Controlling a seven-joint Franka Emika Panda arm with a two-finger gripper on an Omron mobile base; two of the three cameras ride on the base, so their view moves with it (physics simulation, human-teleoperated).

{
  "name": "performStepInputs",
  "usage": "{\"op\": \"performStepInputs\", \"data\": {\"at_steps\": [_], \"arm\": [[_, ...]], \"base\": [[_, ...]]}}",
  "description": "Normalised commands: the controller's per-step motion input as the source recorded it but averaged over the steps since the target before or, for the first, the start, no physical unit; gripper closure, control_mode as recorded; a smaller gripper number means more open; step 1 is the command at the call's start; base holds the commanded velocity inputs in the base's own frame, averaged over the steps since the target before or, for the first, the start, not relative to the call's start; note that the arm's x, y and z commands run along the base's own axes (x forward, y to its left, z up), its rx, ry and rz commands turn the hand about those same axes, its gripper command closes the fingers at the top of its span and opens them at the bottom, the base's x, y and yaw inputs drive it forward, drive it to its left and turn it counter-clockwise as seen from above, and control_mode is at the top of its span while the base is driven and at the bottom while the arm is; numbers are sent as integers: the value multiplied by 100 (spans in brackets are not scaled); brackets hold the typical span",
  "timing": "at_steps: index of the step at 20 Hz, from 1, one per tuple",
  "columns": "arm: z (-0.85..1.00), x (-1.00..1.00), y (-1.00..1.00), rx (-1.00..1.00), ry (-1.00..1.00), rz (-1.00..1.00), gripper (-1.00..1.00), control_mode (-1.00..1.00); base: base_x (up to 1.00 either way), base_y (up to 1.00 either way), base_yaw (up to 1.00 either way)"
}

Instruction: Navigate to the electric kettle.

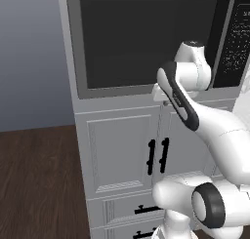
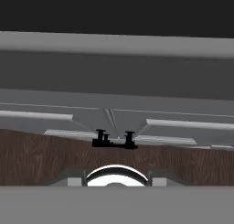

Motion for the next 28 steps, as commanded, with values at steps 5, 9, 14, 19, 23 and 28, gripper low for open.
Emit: {"op": "performStepInputs", "data": {"at_steps": [5,9,14,19,23,28], "arm": [[0,-76,-6,-1,-9,-4,-100,-100],[0,-100,-8,-6,-19,-12,-100,-100],[0,-84,0,-2,-20,-7,-100,-100],[3,-41,-9,0,-23,-7,-100,100],[0,0,0,0,0,0,-100,100],[0,0,0,0,0,0,-100,100]], "base": [[0,0,0],[0,0,0],[0,0,0],[-14,-11,-3],[-93,-63,-36],[-66,-34,-66]]}}
